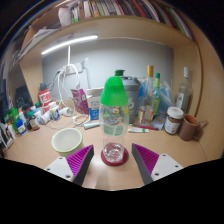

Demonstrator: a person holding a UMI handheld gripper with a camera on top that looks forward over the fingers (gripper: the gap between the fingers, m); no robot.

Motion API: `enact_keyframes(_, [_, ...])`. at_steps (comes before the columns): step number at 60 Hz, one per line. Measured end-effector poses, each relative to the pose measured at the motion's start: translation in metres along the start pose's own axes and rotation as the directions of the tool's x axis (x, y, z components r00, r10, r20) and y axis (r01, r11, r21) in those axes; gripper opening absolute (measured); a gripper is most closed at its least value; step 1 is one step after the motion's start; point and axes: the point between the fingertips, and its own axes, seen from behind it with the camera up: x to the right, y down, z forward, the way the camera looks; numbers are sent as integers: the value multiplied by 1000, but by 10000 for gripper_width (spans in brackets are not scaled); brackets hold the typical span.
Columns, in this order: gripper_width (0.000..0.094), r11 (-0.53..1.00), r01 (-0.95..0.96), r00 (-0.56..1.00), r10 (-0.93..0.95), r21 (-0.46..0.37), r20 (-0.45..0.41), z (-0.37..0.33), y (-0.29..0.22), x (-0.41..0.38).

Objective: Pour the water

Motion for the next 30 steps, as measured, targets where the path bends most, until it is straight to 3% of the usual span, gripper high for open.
enact_keyframes(16, [843, 999, -37, 997, 38, 4, -70, -146, -5, -12])
enact_keyframes(30, [843, 998, -5, 993, 12, 65, -115, -284, -24, -40])
